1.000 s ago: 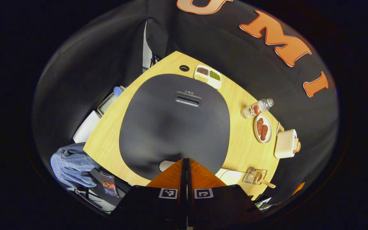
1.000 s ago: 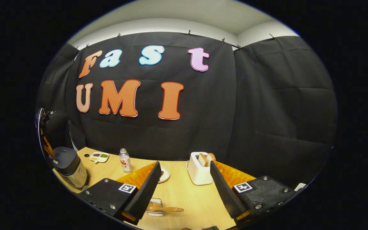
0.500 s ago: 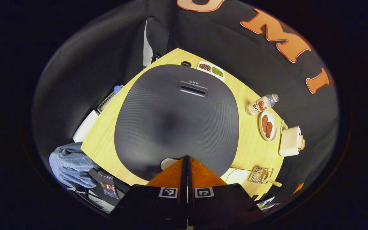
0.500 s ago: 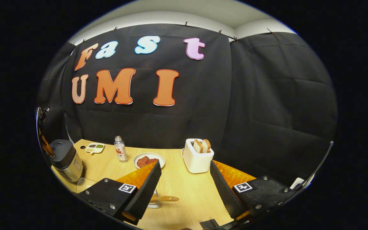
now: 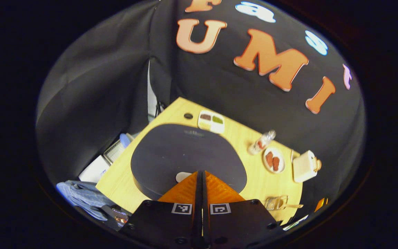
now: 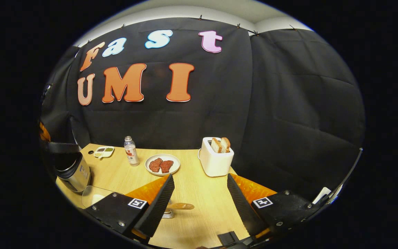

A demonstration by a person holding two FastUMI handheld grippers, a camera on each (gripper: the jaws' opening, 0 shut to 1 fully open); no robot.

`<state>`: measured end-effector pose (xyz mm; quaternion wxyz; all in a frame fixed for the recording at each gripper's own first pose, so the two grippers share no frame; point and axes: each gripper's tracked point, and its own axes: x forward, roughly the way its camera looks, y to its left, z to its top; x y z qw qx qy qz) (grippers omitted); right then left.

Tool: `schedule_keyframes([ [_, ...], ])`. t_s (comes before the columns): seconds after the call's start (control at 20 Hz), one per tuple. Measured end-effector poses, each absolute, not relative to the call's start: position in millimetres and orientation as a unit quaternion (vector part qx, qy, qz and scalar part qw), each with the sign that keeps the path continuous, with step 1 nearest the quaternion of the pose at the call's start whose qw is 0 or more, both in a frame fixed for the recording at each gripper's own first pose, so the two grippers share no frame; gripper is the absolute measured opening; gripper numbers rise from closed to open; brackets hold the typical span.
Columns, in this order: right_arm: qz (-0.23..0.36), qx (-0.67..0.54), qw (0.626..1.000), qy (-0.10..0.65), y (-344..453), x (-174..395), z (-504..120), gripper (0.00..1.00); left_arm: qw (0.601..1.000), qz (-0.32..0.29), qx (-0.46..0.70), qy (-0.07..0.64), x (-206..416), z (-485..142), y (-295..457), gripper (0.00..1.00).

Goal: Close the left gripper, press the button to open the rice cooker; take a wooden spoon from the chopstick holder with the right hand, scoop a spoonful of rice and pour it into the rice cooker, then put the wooden spoon back into the chopstick holder.

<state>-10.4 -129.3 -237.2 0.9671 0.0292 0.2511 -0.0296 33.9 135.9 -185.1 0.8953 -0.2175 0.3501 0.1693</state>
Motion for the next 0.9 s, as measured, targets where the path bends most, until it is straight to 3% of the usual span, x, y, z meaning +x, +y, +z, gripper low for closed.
schedule_keyframes([
  [0.25,-0.032,0.050,0.961,0.270,-129,-15,-248,0.96,0.932,0.195,-0.157,0.264,48,-138,149,0.05],
  [0.6,-0.040,0.106,0.939,0.326,-123,-24,-292,0.95,0.970,0.179,-0.030,0.163,30,-75,125,0.07],
  [0.7,-0.036,0.137,0.927,0.346,-113,-26,-307,0.95,0.975,0.170,0.015,0.143,25,-60,113,0.31],
  [0.85,-0.019,0.172,0.912,0.372,-88,-26,-332,0.94,0.976,0.171,0.071,0.118,16,-49,101,0.54],
  [0.9,-0.015,0.179,0.909,0.376,-82,-25,-341,0.94,0.976,0.171,0.080,0.112,13,-46,97,0.55],
])
